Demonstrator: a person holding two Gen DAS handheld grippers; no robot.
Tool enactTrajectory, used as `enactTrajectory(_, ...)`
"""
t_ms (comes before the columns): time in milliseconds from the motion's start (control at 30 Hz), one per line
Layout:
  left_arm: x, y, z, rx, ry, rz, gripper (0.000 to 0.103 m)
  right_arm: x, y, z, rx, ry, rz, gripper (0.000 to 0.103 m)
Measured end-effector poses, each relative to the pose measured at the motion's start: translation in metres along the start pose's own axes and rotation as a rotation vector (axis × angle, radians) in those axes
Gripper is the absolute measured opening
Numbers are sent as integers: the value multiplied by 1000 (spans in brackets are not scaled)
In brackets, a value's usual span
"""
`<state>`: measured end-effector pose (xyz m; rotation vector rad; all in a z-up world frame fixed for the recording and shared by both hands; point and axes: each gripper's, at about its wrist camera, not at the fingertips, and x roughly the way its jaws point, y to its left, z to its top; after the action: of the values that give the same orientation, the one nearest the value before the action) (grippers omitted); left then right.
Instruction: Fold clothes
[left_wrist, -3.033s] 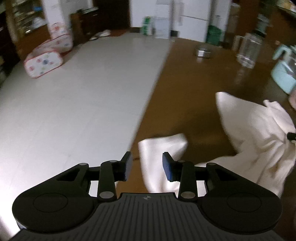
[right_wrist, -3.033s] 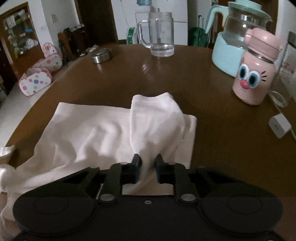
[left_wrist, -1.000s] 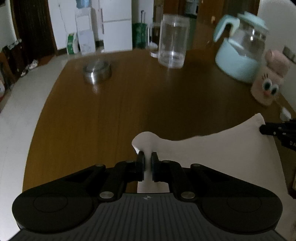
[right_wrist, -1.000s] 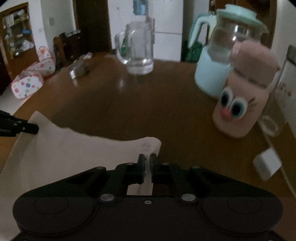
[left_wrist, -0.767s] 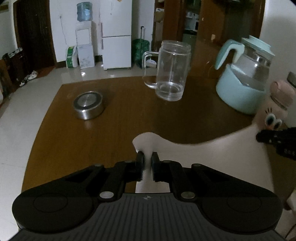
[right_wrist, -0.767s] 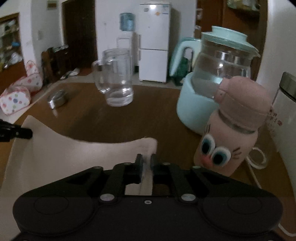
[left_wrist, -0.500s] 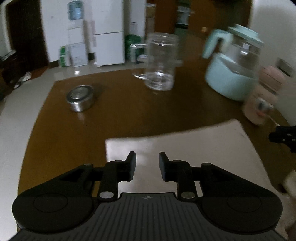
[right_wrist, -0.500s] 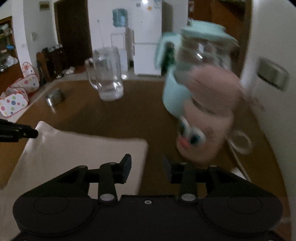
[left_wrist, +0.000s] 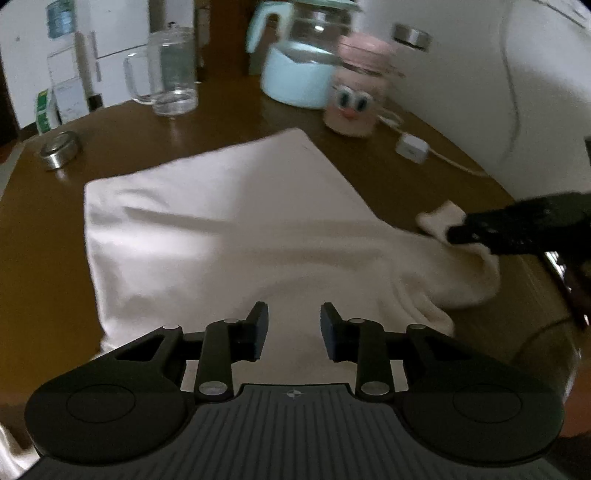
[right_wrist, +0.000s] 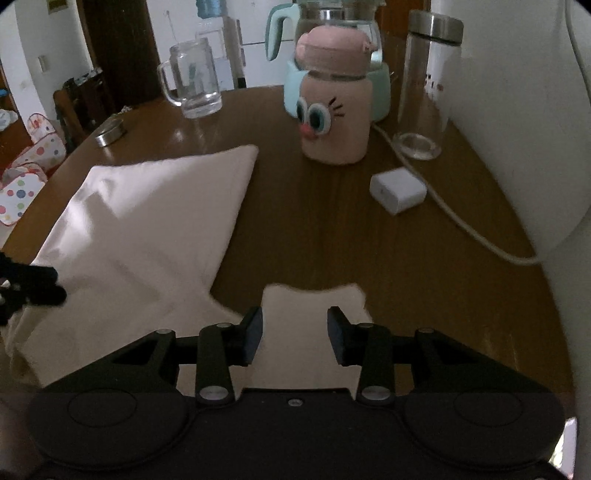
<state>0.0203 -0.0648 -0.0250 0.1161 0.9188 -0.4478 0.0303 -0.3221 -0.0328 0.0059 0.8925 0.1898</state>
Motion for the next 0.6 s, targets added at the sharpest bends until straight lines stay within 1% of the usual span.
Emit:
enactTrajectory(100,-2,-11,-13,3,23,-28,34,0,7,-7,-20,8,13,41)
enactTrajectory(167,-2,-15,-18,9,40,-40,34,1,11,-11,-43,16,8,31)
enactTrajectory(233,-2,-21,-25,32,57,-37,35,1,10,-13,-55,13,-22,13)
enactTrajectory(267,-2,-22,-27,37,60,-36,36,-1,7,-13,-53,3,-35,9)
enactTrajectory(300,-3,-23,-30,40,61,-33,36,-6,3,-12,-47,-25,-56,6)
enactTrajectory(433,-6,-24,-36,30,62,-44,40,-37,-17,-7,-1,-162,-163,6)
enactTrajectory(567,-10,-24,-39,28,58,-47,43,-50,-44,-12,75,-196,-292,7)
enactTrajectory(600,-13,-23,-41,19,56,-53,43,-50,-54,-16,95,-181,-333,11)
